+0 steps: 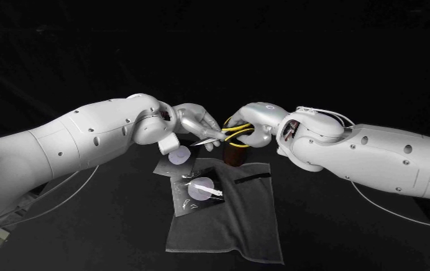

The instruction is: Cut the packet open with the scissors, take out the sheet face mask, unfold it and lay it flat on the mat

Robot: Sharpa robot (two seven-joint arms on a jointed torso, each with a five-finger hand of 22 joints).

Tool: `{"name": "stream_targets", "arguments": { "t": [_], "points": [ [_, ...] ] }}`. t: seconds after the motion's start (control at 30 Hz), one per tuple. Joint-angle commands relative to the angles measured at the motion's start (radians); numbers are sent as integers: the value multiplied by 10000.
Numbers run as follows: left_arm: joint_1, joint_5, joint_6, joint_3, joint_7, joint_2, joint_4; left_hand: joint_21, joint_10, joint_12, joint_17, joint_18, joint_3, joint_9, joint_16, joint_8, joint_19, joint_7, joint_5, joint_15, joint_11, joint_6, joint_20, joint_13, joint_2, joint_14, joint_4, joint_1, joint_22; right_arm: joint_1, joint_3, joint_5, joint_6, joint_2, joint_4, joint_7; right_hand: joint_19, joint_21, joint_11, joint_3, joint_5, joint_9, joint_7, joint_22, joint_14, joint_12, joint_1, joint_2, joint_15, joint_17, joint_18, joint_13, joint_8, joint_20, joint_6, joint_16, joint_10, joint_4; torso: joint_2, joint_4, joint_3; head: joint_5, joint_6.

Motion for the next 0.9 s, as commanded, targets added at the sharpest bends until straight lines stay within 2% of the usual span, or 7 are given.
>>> {"name": "stream_targets", "arguments": {
  "t": [0.03,0.13,0.23,0.4,0.47,0.77,0.9],
  "points": [
    [-12,-123,-461,-29,-198,15,19,76,215,-28,29,-51,1672,953,-22,24,-49,-1,29,-8,-106,35,7,5,-15,97,-1630,-105,46,33,43,73,-119,1,63,-47,-152,-187,102,-100,10,-33,-101,-10,-210,-57,-73,-145,73,-30,661,-5,-95,32,-68,-66,-231,27,-2,-1,0,-3,-1],
    [-12,-77,-537,-43,-293,2,13,156,256,-24,71,-34,1754,1006,-11,40,-84,-10,28,-20,-117,39,16,12,-22,139,-1687,-196,100,32,43,155,165,-15,101,-136,-306,-602,106,-498,83,-108,-65,0,-1086,-47,-148,-245,205,-62,569,4,-291,87,-264,-77,-983,131,-2,0,4,-6,-3],
    [-12,-54,-635,-55,-461,-6,11,211,287,-19,100,-19,1809,1045,-3,55,-101,-15,28,-34,-126,50,22,16,-36,170,-1738,-247,137,33,43,226,430,-31,164,-269,-402,-927,-312,-982,129,-261,-210,13,-2452,-81,-102,-206,452,-117,379,-27,-577,92,-889,-130,-2183,233,2,5,8,-11,-1],
    [-10,-33,-779,-67,-902,-13,35,396,388,0,178,40,1992,1143,19,81,-105,-30,29,-78,-154,81,25,24,-92,288,-1895,-389,251,36,46,256,952,-49,265,-576,-265,-994,-391,-1250,152,-372,-291,33,-2583,-68,-64,-168,330,-103,461,-23,-744,63,-1376,-112,-2379,285,1,5,7,-7,-28],
    [-10,-29,-803,-70,-1038,-12,37,450,408,-1,196,58,2065,1170,13,82,-110,-36,30,-88,-162,87,26,22,-110,309,-1946,-431,285,41,48,240,1183,-53,294,-708,-61,-1057,-247,-1432,158,-422,-348,31,-1718,-43,-7,-105,207,1,582,-4,-807,70,-1523,37,-2056,310,1,1,6,-4,-34],
    [-7,-40,-800,-90,-1628,-5,39,676,464,-20,271,102,2432,1276,-45,62,-205,-45,30,-109,-174,123,47,8,-202,368,-2188,-655,435,195,67,-41,2706,9,346,-1649,360,-1481,-923,-2629,320,-757,-718,15,-3841,-175,285,-16,122,-184,699,-121,-984,82,-3110,-194,-4390,572,-8,-1,-1,12,-68],
    [-6,-48,-781,-107,-1831,2,23,712,472,-25,285,107,2493,1295,-57,57,-223,-46,29,-110,-174,128,53,6,-211,375,-2224,-707,459,325,70,-94,3037,71,328,-1792,495,-1556,-1007,-2821,370,-782,-788,16,-3862,-170,451,68,74,-172,722,-122,-982,75,-3209,-179,-4523,624,-7,3,3,18,-69]
  ]
}}
